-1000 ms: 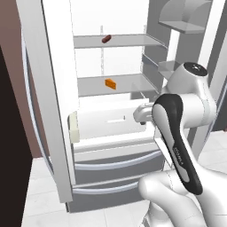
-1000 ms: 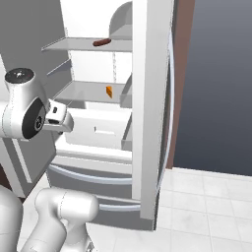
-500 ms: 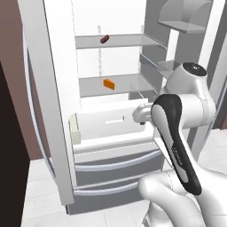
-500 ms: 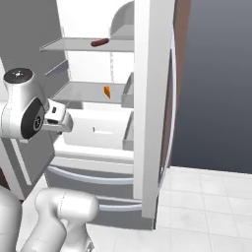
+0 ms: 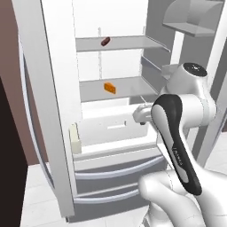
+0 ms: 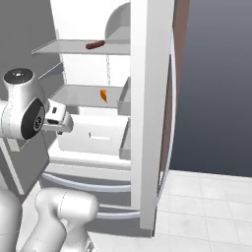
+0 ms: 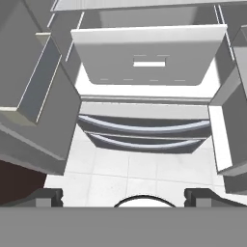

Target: Retrieve the sausage and cheese from the fridge and place them on the cutting board on the counter.

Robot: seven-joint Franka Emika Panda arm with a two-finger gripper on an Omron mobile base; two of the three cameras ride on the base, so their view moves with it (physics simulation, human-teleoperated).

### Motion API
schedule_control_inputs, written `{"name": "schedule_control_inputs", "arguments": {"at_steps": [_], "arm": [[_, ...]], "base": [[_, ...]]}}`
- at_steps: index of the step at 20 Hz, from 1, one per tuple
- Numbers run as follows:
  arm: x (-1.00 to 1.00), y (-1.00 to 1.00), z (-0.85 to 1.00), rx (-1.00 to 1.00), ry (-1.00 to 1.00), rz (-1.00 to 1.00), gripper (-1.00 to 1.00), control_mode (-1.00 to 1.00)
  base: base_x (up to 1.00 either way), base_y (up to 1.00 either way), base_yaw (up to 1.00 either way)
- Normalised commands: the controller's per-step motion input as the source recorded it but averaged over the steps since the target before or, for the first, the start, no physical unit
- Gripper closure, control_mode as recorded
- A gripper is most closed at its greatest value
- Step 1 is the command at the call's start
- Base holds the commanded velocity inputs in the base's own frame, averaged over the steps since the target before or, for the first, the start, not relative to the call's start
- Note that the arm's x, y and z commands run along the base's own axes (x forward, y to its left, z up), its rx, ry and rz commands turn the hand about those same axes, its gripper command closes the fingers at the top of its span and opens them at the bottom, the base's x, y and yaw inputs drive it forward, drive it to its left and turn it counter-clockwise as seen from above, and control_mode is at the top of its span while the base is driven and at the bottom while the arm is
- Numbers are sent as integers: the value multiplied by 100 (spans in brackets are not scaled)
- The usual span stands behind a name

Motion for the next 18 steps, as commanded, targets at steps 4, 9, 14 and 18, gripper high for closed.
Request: {"name": "schedule_control_inputs", "arguments": {"at_steps": [4, 9, 14, 18], "arm": [[0, 0, 0, 0, 0, 0, -100, 100], [0, 0, 0, 0, 0, 0, -100, 100], [0, 0, 0, 0, 0, 0, -100, 100], [0, 0, 0, 0, 0, 0, -100, 100]], "base": [[58, 0, 0], [45, 0, 3], [73, 0, 10], [58, 0, 10]]}}
